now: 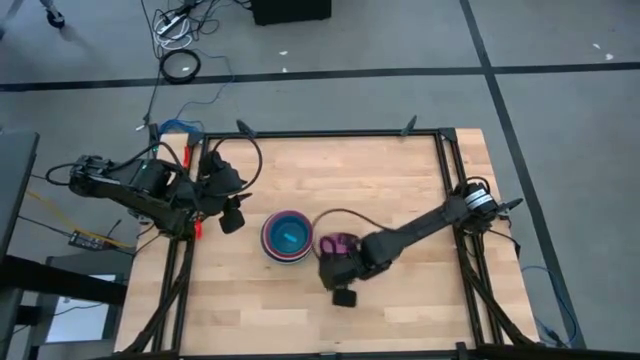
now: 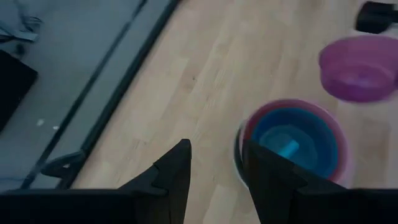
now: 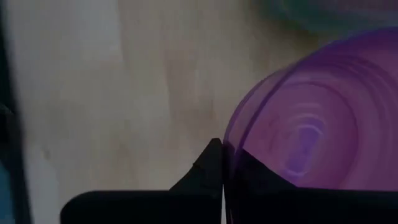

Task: Nest bowls inside each other
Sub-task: Stack the purple bowl on top of the blue bowl

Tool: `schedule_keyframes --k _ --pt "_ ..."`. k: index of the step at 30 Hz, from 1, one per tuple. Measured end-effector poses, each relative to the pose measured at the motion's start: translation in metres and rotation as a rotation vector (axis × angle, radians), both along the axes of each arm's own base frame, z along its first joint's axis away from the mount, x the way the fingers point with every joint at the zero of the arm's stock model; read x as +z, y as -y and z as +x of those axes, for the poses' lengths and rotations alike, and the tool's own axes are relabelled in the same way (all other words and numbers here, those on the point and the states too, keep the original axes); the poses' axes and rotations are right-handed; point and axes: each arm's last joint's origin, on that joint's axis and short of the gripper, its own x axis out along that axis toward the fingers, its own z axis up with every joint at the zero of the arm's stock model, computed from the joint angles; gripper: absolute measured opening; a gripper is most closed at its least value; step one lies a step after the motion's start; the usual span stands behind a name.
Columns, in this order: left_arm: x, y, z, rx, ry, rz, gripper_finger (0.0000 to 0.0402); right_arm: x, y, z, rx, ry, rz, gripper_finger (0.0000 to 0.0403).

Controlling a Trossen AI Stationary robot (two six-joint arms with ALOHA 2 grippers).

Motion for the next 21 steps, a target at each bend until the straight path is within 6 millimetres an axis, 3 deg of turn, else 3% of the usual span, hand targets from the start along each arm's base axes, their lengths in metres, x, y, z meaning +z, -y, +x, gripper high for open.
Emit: schedule_keyframes --k 4,8,11,15,21 --pt "0.001 -0.001 0.000 0.021 0.008 0.028 0.0152 0.047 0.017 0.027 0.029 0.238 -0.035 0.0001" --pt "0.001 -0.001 0.000 0.023 0.012 0.029 0.0152 0.069 0.042 0.051 0.056 0.434 -0.032 0.0001" --pt "0.001 -0.001 0.000 0.028 0.021 0.033 0.0152 0.069 0.061 0.067 0.060 0.524 0.016 0.0000" --pt "0.004 -0.003 -0.006 0.030 0.039 0.029 0.0152 0.051 0.081 0.078 0.033 0.469 0.031 0.0000" --pt "0.011 -0.007 -0.019 0.036 0.086 0.021 0.0152 0.031 0.083 0.088 0.064 0.420 0.164 0.0020"
